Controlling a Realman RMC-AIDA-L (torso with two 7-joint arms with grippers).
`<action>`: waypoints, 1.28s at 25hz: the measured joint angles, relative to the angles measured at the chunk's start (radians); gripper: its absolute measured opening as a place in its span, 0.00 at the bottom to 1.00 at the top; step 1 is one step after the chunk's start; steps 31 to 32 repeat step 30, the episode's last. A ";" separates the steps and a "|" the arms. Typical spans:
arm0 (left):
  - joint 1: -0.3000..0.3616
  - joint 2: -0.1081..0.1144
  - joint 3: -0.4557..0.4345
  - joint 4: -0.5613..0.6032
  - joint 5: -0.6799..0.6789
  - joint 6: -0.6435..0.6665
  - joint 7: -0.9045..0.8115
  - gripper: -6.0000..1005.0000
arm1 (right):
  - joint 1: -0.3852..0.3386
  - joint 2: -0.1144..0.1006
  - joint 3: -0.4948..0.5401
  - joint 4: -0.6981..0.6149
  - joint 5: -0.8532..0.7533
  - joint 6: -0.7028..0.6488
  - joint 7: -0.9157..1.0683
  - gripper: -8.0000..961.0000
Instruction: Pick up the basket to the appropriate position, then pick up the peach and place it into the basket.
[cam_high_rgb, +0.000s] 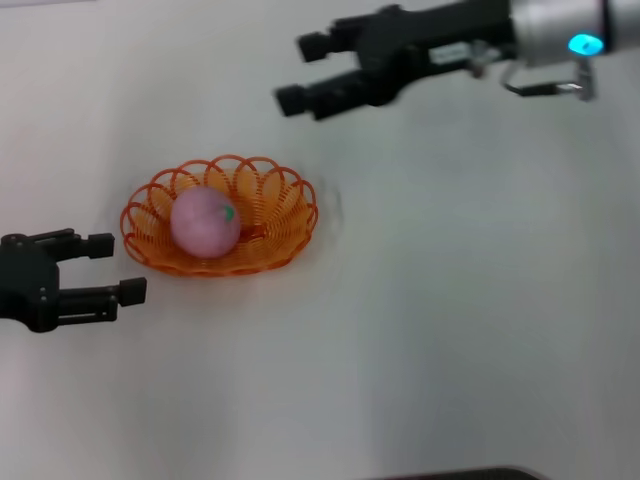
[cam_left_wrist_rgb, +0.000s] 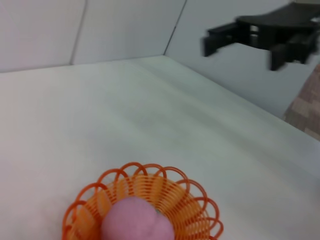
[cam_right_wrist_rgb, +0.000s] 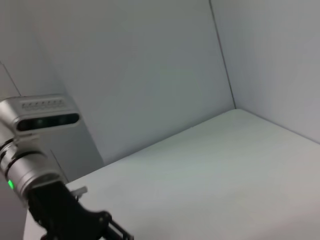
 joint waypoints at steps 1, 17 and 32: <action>0.000 0.000 0.000 0.001 -0.002 -0.003 0.000 0.84 | -0.026 0.000 0.019 -0.017 0.000 -0.029 -0.018 0.99; -0.012 0.000 -0.001 0.019 -0.011 -0.030 -0.003 0.84 | -0.228 -0.096 0.173 -0.047 -0.187 -0.276 -0.089 0.97; -0.011 0.000 -0.001 0.019 -0.011 -0.031 -0.011 0.84 | -0.210 -0.085 0.175 -0.045 -0.231 -0.279 -0.090 0.97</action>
